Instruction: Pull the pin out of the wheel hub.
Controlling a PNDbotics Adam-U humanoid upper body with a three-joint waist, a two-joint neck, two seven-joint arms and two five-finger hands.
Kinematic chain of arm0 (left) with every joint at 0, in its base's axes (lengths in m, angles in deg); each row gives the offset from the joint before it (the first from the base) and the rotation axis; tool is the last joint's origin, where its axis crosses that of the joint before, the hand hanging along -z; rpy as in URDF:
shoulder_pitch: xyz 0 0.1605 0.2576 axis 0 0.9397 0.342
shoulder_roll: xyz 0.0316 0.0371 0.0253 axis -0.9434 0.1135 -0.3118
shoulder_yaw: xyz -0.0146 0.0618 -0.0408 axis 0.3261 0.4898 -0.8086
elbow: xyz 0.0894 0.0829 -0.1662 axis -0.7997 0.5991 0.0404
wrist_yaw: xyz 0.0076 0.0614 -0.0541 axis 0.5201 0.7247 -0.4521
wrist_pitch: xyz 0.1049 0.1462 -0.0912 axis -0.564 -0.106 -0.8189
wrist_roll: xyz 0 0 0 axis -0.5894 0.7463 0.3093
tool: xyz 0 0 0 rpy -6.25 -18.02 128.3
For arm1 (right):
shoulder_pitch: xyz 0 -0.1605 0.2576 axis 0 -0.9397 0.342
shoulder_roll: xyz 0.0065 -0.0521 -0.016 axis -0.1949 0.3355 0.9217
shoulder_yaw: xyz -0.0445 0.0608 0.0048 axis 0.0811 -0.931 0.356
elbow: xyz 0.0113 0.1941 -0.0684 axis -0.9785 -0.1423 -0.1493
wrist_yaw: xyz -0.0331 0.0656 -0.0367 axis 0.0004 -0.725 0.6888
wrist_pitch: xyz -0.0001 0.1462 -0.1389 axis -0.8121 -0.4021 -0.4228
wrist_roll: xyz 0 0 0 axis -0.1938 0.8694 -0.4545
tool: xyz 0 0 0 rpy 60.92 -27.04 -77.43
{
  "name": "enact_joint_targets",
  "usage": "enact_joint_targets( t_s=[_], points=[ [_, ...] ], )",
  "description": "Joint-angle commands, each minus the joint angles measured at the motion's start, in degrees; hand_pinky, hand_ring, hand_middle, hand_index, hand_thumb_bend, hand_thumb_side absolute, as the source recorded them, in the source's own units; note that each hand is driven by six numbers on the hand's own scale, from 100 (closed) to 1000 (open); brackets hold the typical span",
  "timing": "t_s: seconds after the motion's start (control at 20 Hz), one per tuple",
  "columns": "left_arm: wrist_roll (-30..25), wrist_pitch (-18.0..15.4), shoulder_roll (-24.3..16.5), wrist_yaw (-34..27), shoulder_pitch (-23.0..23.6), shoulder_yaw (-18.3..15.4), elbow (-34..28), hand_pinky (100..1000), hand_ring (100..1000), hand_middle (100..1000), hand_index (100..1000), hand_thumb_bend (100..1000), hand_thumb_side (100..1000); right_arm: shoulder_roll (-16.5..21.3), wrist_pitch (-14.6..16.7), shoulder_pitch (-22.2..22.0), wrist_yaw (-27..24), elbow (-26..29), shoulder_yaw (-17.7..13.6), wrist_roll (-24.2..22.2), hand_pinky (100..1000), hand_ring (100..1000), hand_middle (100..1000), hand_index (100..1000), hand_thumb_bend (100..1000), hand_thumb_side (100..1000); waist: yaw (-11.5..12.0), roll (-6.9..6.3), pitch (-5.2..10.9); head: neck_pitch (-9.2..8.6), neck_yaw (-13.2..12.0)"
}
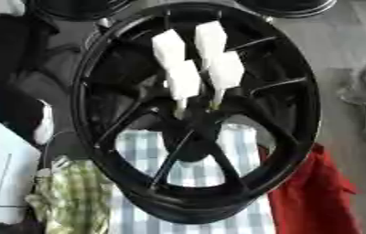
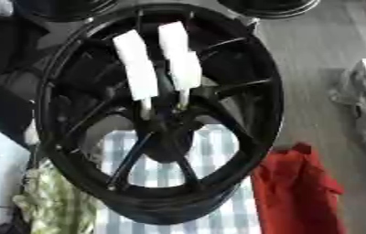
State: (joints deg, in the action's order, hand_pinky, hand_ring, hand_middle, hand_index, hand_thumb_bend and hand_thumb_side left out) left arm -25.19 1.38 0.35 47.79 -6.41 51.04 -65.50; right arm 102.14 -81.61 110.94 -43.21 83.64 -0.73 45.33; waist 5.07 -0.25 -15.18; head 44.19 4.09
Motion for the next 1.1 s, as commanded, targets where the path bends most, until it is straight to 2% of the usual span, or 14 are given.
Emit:
enact_joint_targets(
  t_s=[0.05, 0.6, 0.8, 0.85, 0.9, 1.1],
  points=[
    [-0.1, -0.2, -1.4, 0.2, -0.6, -0.7, -1.5, 763, 861, 829, 856, 447, 760, 0.5, -0.2, 0.7, 0.4, -0.1, -0.7, 0.1, 895, 753, 783, 832, 496, 442, 0.0, -0.2, 1.55, -0.08, 0.0],
    [-0.3, -0.2, -1.5, 0.2, -0.4, -0.6, -1.6, 763, 863, 830, 856, 446, 759, 0.4, 0.4, 1.1, 1.7, -1.5, -0.7, -1.8, 876, 726, 778, 828, 519, 452, -0.1, -0.23, 1.93, -0.08, -0.3],
    [-0.3, -0.1, -1.8, 0.2, -0.1, -0.6, -1.6, 761, 862, 830, 854, 450, 757, 2.2, 0.3, 2.3, 4.1, 0.9, -0.1, -4.5, 854, 714, 787, 841, 530, 474, -0.2, -0.13, 2.06, -0.08, -0.3],
    [-0.3, -0.1, -1.9, 0.3, -0.1, -0.5, -1.6, 761, 862, 829, 854, 450, 756, 2.9, 0.2, 2.7, 4.8, 2.0, 0.3, -5.6, 858, 723, 783, 843, 711, 477, -0.2, -0.1, 2.08, -0.08, -0.3],
    [-0.3, 0.0, -2.0, 0.3, -0.1, -0.5, -1.5, 760, 863, 830, 854, 450, 756, 3.6, 0.0, 3.1, 5.7, 3.0, 0.8, -6.9, 862, 732, 788, 843, 534, 471, -0.2, -0.07, 2.09, -0.08, -0.3],
    [-0.6, 0.2, -2.8, 0.4, 0.0, -0.2, -1.4, 760, 863, 830, 853, 450, 757, 8.0, -2.4, 5.6, 10.4, 6.2, 3.6, -13.9, 868, 752, 784, 842, 541, 471, -0.2, 0.13, 2.22, -0.08, -0.4]
  ],
)
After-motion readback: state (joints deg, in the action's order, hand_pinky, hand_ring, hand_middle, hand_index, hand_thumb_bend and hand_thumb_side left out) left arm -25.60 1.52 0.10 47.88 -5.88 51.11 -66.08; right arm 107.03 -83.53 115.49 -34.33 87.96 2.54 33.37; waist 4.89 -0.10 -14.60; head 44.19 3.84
